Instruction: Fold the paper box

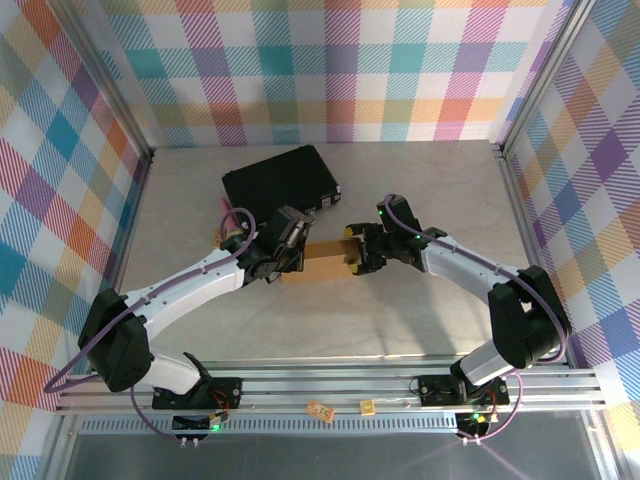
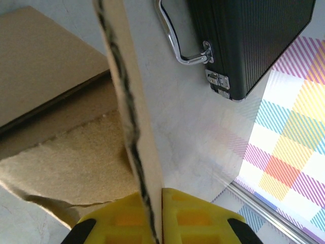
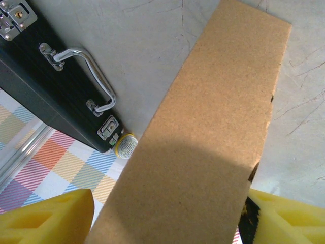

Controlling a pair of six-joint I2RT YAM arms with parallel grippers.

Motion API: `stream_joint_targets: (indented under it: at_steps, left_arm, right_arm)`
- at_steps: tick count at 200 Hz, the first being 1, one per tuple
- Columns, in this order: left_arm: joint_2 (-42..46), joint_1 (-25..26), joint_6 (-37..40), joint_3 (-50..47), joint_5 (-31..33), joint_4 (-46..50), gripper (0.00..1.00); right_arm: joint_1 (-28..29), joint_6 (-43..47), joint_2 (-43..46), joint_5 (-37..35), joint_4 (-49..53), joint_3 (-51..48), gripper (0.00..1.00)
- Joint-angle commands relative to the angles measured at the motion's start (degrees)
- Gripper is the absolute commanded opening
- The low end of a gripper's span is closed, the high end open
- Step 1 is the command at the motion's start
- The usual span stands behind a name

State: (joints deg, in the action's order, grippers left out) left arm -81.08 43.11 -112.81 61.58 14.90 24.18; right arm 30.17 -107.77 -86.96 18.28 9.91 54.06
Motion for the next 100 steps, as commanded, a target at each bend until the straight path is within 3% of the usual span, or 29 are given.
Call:
stream_joint_targets:
  at_steps: [1, 25, 52, 100]
  left_arm:
    - [-1.5, -0.5, -1.2, -0.8, -0.1, 2.6, 0.09]
    - [-1.7, -0.7, -0.7, -0.6, -0.4, 2.2, 0.09]
    - [-1.8, -1.0, -0.3, -0.5, -0.9, 2.0, 0.11]
    - [-0.2, -1.8, 2.9, -0.2, -1.3, 2.3, 0.39]
  right_arm:
    - [0.0, -0.5, -0.5, -0.5, -0.4, 2.3, 0.68]
    - [0.0, 0.8, -0.7, -2.2, 0.0, 2.7, 0.61]
    - [0.1, 2.0, -0.5, -3.9, 2.0, 3.7, 0.63]
    - [0.0, 1.3, -0.9, -6.0, 5.5, 4.8, 0.57]
